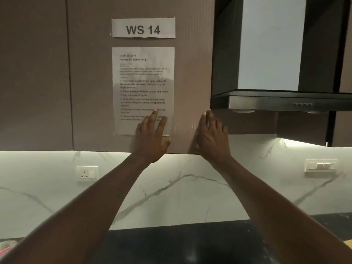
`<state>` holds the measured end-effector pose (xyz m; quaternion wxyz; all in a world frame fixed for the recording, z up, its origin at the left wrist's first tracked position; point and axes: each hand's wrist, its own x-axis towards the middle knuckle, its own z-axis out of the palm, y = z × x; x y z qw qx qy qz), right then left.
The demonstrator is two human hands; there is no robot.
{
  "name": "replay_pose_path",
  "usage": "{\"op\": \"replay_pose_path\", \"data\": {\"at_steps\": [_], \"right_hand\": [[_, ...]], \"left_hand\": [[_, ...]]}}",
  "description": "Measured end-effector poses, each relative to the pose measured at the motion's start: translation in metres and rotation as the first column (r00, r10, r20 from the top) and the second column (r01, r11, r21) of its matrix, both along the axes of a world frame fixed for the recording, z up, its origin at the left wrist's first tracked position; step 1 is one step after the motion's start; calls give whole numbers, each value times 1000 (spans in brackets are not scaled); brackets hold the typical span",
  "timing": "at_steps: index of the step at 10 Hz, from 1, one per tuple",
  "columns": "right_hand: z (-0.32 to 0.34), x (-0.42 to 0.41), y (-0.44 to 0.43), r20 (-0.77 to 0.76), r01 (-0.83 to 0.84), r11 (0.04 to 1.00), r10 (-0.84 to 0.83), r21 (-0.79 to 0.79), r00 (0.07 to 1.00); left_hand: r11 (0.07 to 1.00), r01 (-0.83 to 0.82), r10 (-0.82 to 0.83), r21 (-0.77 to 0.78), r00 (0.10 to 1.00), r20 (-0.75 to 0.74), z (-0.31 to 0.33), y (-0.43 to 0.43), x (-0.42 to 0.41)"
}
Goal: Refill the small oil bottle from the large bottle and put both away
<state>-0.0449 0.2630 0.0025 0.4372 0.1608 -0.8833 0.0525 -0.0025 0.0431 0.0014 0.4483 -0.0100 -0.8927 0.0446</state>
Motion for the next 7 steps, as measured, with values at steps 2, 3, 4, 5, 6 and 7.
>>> {"op": "replay_pose_path", "data": {"at_steps": [2, 3, 4, 5, 6, 7], "right_hand": [[-6, -53, -10, -42, -42, 999, 41, -9, 998], [-6, -66, -14, -49, -57, 998, 56, -26, 997], [-4, -69, -14, -58, -60, 998, 58, -33, 997], [-2, -64, -12, -66, -65, 998, 63, -22, 996], [0, -56, -11, -18, -65, 997, 64, -40, 998], [-2, -39, -16, -28, -108, 992, 106, -68, 994]], "left_hand": [[997, -73, 71, -21, 995, -68, -4, -2, -46], [996, -89, 87, -21, 992, -96, -6, -6, -57], [995, -97, 94, -34, 992, -82, -5, -12, -63], [994, -92, 89, -58, 995, -49, -1, -14, -56], [995, -80, 79, -59, 997, -9, 0, -12, -47], [1000, -15, 15, 5, 995, -94, 6, -10, -18]]}}
